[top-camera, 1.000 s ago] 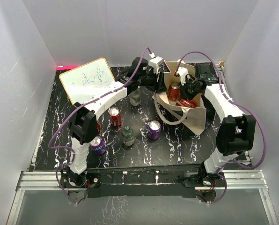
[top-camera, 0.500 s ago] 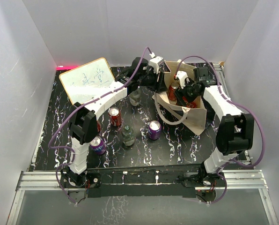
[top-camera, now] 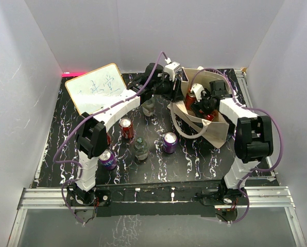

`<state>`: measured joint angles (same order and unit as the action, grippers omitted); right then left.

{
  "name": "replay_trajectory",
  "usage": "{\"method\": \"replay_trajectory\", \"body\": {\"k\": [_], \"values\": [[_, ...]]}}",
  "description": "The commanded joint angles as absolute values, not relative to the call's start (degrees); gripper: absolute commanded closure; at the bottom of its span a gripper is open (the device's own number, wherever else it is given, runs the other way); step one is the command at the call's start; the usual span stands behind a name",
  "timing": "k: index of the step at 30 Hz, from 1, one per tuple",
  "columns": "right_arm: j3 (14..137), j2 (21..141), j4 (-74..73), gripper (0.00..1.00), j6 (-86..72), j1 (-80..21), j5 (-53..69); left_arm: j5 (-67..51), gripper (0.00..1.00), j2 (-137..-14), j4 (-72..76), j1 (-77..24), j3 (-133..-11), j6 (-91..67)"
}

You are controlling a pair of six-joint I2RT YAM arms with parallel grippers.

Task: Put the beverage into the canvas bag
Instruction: Pick up the drink from the canvas bag.

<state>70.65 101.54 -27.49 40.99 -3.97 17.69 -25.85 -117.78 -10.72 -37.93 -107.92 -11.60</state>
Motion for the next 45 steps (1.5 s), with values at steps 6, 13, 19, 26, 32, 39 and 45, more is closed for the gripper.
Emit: {"method": "replay_trajectory", "body": {"k": [6,13,19,26,32,39,45], "values": [[58.57,103.01,-26.5,0.23,41.92,-4.39,17.32,-24.93,0.52,-116.27,-10.45,-37.71,-108.23,-10.99],[59.71,105.07,-27.29,0.37,39.34,-4.23,17.96,-24.49,0.52,-116.56,-10.24,-37.79,-109.04,-10.73],[65.87,103.54,-32.08,0.67,37.8,-4.25,21.97,-24.43,0.52,-116.66,-10.03,-37.79,-109.21,-11.05],[72.41,97.45,-36.41,0.92,35.96,-4.28,25.04,-24.09,0.52,-116.97,-9.78,-37.79,-109.89,-11.22],[76.73,93.19,-37.88,0.92,34.07,-4.26,25.92,-23.86,0.51,-117.29,-9.25,-37.81,-110.85,-12.22],[80.27,90.49,-38.03,0.92,30.5,-4.27,25.91,-24.21,0.51,-117.58,-9.05,-37.84,-110.67,-12.62],[82.64,88.72,-36.86,0.92,27.45,-4.3,24.87,-24.21,0.51,-117.67,-8.78,-37.78,-110.41,-12.87]]}}
